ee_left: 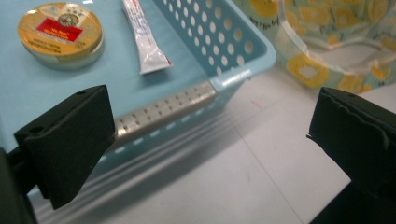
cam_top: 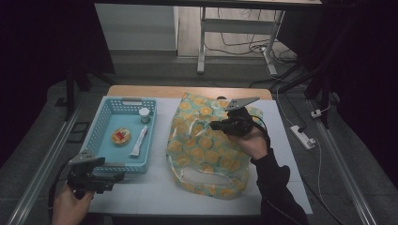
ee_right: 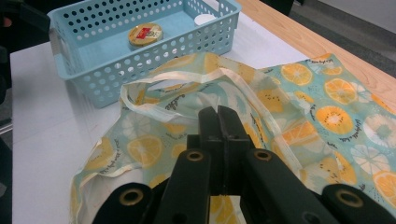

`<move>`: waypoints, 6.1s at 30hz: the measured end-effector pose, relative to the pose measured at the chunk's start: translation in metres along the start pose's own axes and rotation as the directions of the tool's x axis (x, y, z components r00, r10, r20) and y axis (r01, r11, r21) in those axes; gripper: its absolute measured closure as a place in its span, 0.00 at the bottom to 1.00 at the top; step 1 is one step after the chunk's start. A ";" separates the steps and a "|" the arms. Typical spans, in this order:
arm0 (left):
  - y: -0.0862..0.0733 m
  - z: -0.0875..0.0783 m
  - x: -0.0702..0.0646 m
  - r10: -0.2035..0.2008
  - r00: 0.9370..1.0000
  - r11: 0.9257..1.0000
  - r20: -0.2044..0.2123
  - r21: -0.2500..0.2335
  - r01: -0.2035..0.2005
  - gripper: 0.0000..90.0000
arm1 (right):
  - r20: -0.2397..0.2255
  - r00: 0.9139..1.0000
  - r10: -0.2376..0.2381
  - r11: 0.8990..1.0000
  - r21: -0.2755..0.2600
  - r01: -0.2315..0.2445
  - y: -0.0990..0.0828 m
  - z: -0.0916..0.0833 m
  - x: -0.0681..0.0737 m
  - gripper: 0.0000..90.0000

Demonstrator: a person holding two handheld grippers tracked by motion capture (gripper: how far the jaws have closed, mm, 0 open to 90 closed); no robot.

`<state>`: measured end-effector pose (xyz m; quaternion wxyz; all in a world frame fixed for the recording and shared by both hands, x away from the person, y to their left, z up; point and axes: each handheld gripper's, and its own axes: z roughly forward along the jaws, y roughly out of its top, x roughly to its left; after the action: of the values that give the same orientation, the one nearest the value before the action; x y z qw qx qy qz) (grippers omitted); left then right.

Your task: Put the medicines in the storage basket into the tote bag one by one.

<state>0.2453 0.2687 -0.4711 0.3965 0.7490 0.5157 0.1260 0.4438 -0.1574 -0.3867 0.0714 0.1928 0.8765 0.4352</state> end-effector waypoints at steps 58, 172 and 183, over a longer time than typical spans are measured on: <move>0.093 0.078 0.067 -0.003 0.996 0.993 -0.094 0.117 0.014 0.00 | 0.002 1.000 -0.006 1.000 -0.014 0.006 0.001 -0.003 0.001 1.00; 0.114 0.072 -0.025 0.228 0.966 0.957 0.123 0.153 -0.246 0.23 | 0.005 1.000 -0.002 1.000 -0.029 0.002 0.001 -0.004 -0.002 1.00; 0.108 0.075 -0.057 0.277 0.942 0.943 0.188 0.133 -0.304 0.23 | 0.005 1.000 0.003 1.000 -0.028 -0.003 0.000 -0.003 -0.002 1.00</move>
<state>0.3383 0.1675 -0.4293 0.3538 0.8544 0.3725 0.0782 0.4449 -0.1604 -0.3848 0.0754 0.1941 0.8700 0.4470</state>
